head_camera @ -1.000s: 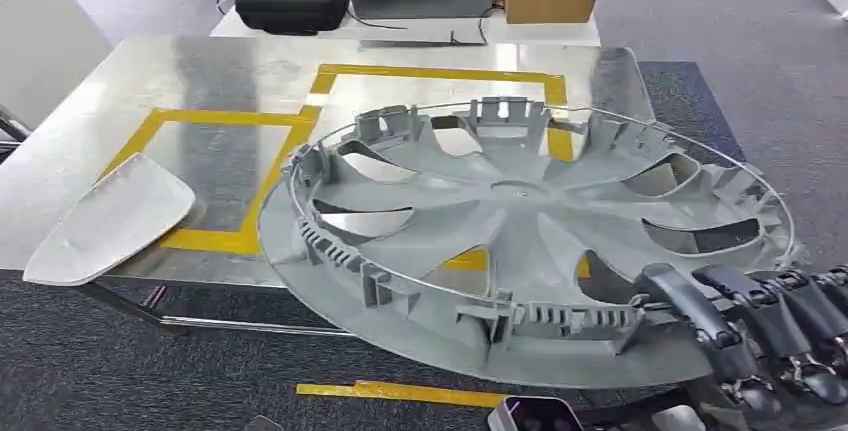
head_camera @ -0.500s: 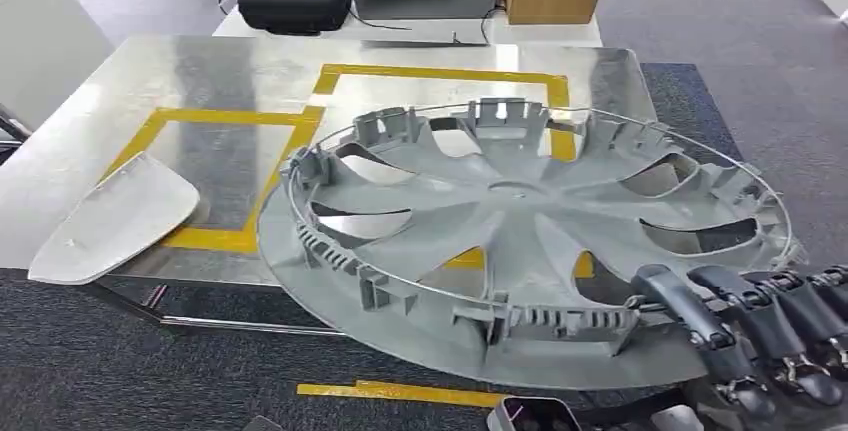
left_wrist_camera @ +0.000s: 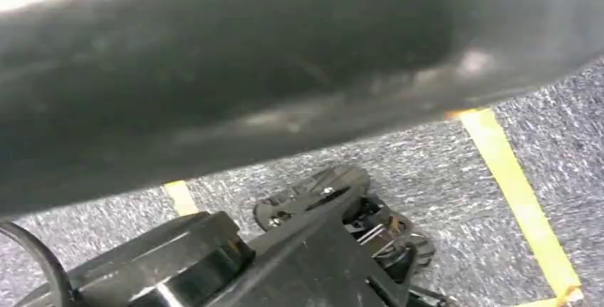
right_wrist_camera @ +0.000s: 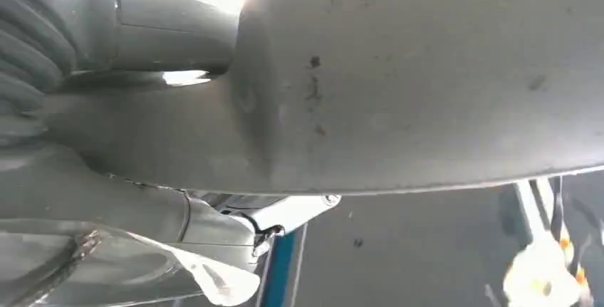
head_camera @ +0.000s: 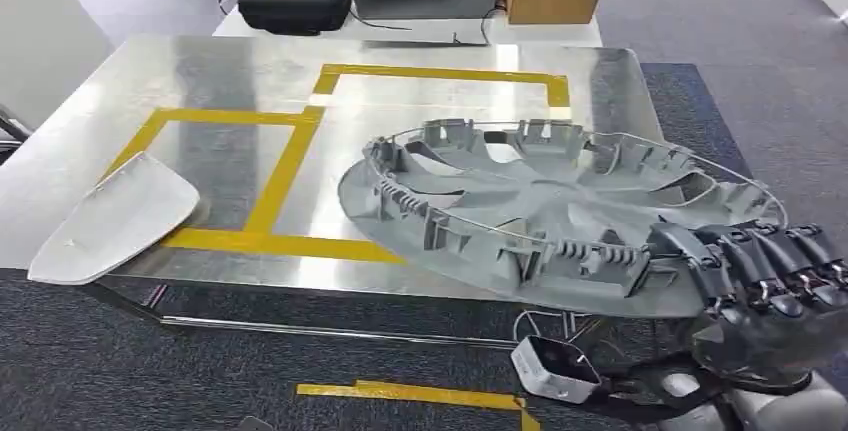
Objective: Take the parts from the cabinet and place them on the table.
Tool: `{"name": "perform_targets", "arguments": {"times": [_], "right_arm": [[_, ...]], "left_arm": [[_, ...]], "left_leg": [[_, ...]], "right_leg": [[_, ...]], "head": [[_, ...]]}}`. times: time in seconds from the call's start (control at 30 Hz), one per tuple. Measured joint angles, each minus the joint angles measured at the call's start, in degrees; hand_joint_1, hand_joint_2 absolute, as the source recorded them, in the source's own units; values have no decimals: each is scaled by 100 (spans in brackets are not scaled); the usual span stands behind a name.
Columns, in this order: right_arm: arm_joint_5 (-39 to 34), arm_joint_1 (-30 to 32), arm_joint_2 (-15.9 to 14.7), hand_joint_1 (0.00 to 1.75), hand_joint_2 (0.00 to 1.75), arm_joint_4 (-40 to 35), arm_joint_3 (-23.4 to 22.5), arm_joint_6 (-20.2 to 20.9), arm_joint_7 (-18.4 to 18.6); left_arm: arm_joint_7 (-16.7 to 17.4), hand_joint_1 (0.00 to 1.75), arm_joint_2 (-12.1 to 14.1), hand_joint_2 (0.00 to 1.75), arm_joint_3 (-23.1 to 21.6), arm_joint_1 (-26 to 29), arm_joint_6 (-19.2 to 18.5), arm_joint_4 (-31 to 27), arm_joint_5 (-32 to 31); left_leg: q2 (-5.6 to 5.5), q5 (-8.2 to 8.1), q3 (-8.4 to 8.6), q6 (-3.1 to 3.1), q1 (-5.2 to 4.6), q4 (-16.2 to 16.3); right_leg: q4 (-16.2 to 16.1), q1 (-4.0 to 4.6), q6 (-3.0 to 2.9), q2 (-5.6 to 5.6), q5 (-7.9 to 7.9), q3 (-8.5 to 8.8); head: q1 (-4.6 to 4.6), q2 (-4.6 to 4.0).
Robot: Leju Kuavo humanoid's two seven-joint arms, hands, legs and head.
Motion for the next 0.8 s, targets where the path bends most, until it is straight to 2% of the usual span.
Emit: {"name": "perform_targets", "arguments": {"times": [0.03,0.07,0.27,0.43,0.7,0.8], "right_arm": [[-9,-16,-2,175,175,151,-133,0,57],[-33,-86,-4,175,175,700,-562,0,-136],[9,-268,-4,175,175,1396,-1131,0,-227],[9,-381,-31,175,175,1766,-1401,0,-322],[9,-718,-109,175,175,2323,-1659,0,-796],[9,-826,-109,175,175,2384,-1667,0,-1106]], "left_arm": [[0,0,9,0,0,13,33,0,74],[39,0,11,0,-13,4,-22,0,140],[81,0,24,0,-42,-1,-11,0,164],[87,0,33,0,-44,3,0,0,166],[122,0,35,0,-63,-5,0,0,146],[175,0,35,0,-98,-8,28,0,96]], "left_leg": [[2,0,1,0,0,0],[1,0,-2,0,0,1],[0,0,-4,1,-1,4],[0,0,-8,1,-1,3],[0,0,-9,1,-1,4],[1,0,-9,1,-1,4]], "right_leg": [[0,0,0,6,0,-1],[0,0,0,3,1,-2],[0,-2,5,0,5,-4],[0,-2,5,0,5,-8],[0,-1,5,1,5,-9],[0,-1,5,1,6,-9]], "head": [[-4,0],[-7,0],[-4,0],[-4,0],[-4,0],[-4,0]]}}
